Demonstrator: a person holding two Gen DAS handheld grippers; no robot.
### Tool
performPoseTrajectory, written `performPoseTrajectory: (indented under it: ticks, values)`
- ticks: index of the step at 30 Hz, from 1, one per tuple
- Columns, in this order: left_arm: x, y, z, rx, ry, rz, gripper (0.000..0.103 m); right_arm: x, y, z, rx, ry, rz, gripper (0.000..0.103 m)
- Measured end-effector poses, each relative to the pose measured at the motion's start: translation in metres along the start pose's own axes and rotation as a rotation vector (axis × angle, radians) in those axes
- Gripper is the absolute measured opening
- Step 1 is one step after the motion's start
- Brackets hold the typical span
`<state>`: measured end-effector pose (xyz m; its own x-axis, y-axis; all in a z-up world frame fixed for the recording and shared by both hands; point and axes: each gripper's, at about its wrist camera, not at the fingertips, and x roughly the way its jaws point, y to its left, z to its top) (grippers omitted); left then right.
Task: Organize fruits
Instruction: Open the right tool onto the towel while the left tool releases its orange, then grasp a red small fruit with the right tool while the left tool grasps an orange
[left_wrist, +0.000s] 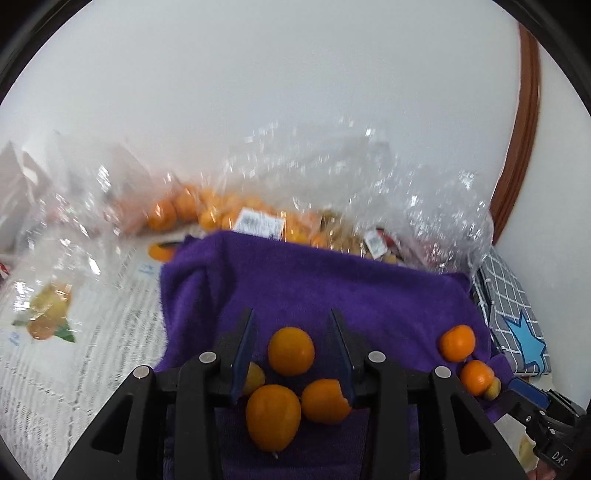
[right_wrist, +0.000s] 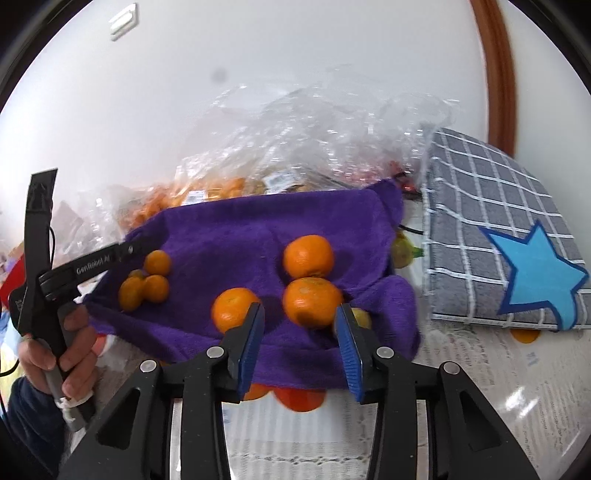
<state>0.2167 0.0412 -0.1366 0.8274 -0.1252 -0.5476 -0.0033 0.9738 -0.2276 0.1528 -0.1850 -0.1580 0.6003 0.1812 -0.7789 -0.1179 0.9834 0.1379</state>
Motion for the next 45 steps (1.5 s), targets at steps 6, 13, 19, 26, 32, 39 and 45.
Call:
performPoseTrajectory:
  ticks: [6, 13, 19, 26, 32, 39, 45]
  values:
    - [-0.031, 0.001, -0.015, -0.007, -0.011, -0.026, 0.037, -0.011, 0.006, -0.003, -0.004, -0.064, 0.030, 0.040]
    - [-0.057, 0.007, -0.037, -0.031, 0.038, -0.095, 0.037, -0.023, 0.012, -0.009, -0.008, -0.061, 0.070, 0.040]
    - [-0.062, -0.004, -0.048, 0.055, 0.071, -0.085, 0.037, -0.031, 0.035, -0.024, -0.057, -0.029, 0.077, 0.043]
    - [-0.066, 0.001, -0.048, 0.059, 0.086, -0.084, 0.037, -0.022, 0.050, -0.038, -0.093, 0.051, 0.033, 0.042]
    - [-0.064, 0.005, -0.044, 0.043, 0.090, -0.069, 0.037, -0.009, 0.042, -0.041, -0.050, 0.103, 0.039, 0.041]
    - [-0.061, 0.007, -0.044, 0.026, 0.106, -0.062, 0.037, -0.005, 0.050, -0.043, -0.093, 0.126, 0.023, 0.037]
    - [-0.061, 0.009, -0.043, 0.027, 0.100, -0.059, 0.037, -0.004, 0.057, -0.042, -0.121, 0.135, 0.038, 0.035]
